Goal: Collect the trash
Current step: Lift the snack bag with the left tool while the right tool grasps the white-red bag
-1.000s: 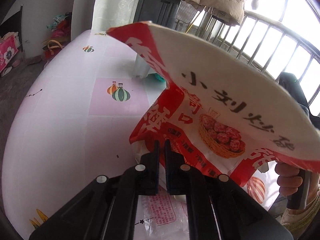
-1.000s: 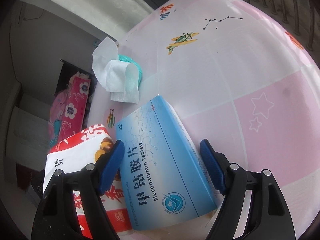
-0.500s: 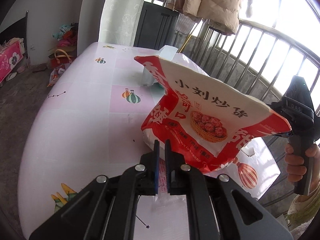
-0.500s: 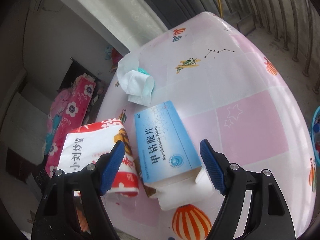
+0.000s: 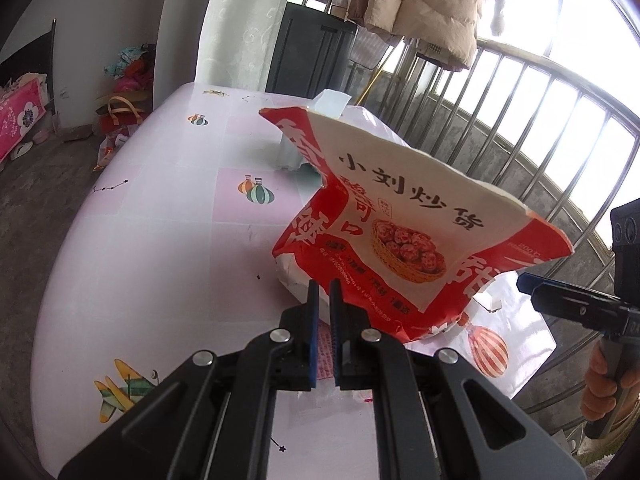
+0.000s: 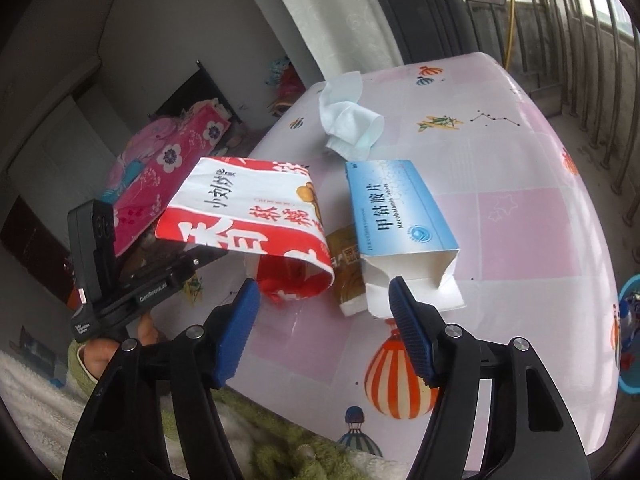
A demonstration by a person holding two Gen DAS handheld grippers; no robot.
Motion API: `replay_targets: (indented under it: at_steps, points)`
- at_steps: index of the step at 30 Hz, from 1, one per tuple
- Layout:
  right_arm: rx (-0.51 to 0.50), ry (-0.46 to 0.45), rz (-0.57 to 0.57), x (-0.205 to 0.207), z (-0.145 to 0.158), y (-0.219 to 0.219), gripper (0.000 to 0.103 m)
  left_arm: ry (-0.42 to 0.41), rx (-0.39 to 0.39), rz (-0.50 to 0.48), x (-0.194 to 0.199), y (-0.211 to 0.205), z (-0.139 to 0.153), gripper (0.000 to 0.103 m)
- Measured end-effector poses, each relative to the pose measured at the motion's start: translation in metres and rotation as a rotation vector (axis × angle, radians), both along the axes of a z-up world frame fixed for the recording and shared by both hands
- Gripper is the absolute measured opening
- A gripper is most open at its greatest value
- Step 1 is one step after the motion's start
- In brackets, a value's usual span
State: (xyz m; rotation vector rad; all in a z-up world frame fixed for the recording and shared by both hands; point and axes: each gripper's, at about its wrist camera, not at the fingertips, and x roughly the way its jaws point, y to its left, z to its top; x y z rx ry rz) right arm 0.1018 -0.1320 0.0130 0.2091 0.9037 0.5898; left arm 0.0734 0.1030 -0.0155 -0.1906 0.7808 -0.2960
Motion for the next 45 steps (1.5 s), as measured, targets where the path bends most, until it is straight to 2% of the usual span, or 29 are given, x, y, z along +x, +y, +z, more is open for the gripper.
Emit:
replay_targets:
  at_steps: [11,19,25,33,35,36,37,45]
  points:
    - [-0.203,-0.109,0.041,0.013,-0.004,0.045,0.041,0.031,0.002,-0.023,0.018,-0.006,-0.015,0.005]
    - [-0.247,-0.107,0.060,0.021,-0.015,0.054,0.024,0.054,0.006,-0.024,0.028,-0.003,-0.024,0.005]
    - [-0.226,-0.118,0.063,0.020,-0.013,0.058,0.019,0.056,0.008,-0.028,0.028,-0.003,-0.026,0.005]
    - [-0.147,-0.120,0.045,0.017,-0.012,0.060,0.018,0.070,0.007,-0.021,0.026,-0.005,-0.029,0.005]
    - [-0.132,-0.123,0.040,0.016,-0.010,0.061,0.014,0.070,0.008,-0.018,0.026,-0.005,-0.029,0.005]
    - [-0.120,-0.121,0.039,0.016,-0.010,0.061,0.008,0.070,0.008,-0.017,0.026,-0.005,-0.028,0.005]
    - [-0.104,-0.114,0.038,0.016,-0.009,0.061,0.003,0.069,0.007,-0.016,0.025,-0.005,-0.027,0.005]
    - [0.099,-0.063,0.003,0.020,0.002,0.035,0.000,0.019,-0.018,-0.008,0.016,0.005,-0.009,0.005]
